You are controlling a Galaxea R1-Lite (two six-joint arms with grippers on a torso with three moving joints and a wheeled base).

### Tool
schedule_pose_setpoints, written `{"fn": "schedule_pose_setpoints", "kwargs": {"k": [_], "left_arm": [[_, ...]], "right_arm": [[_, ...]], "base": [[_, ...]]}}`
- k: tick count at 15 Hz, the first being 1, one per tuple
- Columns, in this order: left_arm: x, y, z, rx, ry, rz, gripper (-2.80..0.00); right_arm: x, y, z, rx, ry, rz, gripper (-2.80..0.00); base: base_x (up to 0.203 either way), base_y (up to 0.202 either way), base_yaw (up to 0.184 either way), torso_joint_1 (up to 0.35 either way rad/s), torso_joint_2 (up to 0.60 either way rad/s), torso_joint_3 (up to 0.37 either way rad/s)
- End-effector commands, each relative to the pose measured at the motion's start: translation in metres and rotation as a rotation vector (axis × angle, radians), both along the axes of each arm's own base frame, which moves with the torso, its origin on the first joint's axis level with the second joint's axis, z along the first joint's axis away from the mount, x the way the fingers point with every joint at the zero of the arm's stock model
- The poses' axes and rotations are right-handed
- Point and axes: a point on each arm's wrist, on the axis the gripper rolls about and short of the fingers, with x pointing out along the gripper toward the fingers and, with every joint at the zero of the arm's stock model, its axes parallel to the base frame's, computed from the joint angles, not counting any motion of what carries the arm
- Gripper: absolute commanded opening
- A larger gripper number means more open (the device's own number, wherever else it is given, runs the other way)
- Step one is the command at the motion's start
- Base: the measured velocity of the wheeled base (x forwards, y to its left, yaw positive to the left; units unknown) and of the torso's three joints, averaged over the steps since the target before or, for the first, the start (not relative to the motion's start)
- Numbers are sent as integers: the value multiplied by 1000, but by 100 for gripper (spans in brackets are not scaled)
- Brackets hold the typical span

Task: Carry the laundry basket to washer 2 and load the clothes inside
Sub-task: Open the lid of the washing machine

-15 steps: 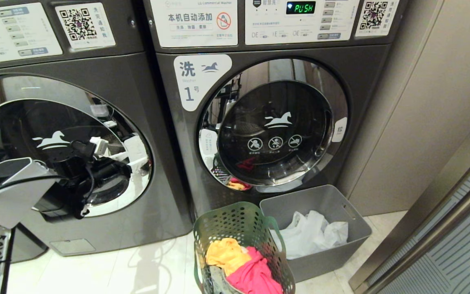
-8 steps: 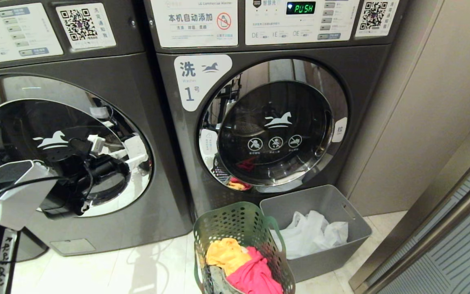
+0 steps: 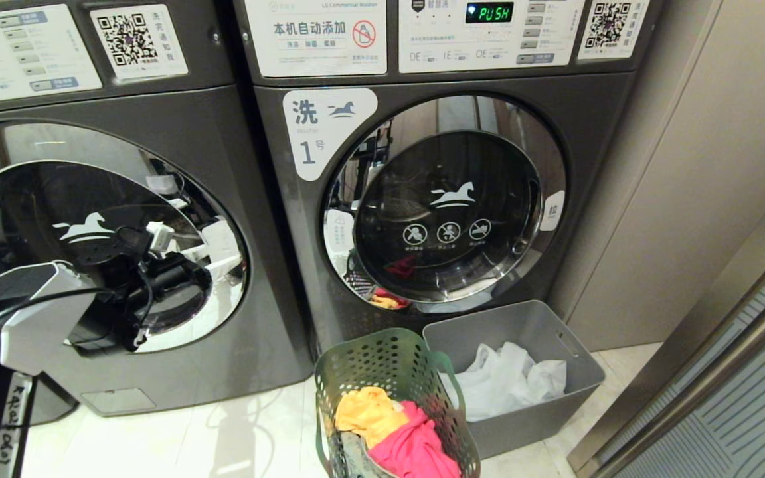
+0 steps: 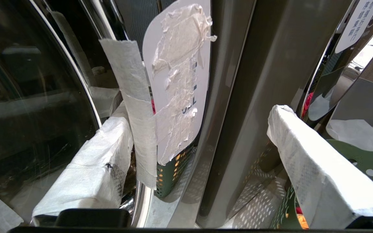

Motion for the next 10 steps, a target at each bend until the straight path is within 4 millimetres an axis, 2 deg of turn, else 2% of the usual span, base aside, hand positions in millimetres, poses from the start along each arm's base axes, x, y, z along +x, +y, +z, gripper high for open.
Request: {"fn": "schedule_pose_setpoints", "kwargs": {"k": [1,10], "left_arm": [[-1,0,2,3,-10,-8,0],[-9,-2,1,35,-38,-167,0]], "right_arm": [[0,0,0,-1,1,1,-280],[0,0,0,-1,1,1,-280]], "base": [[0,0,0,0,0,0],[0,0,0,0,0,0]]}}
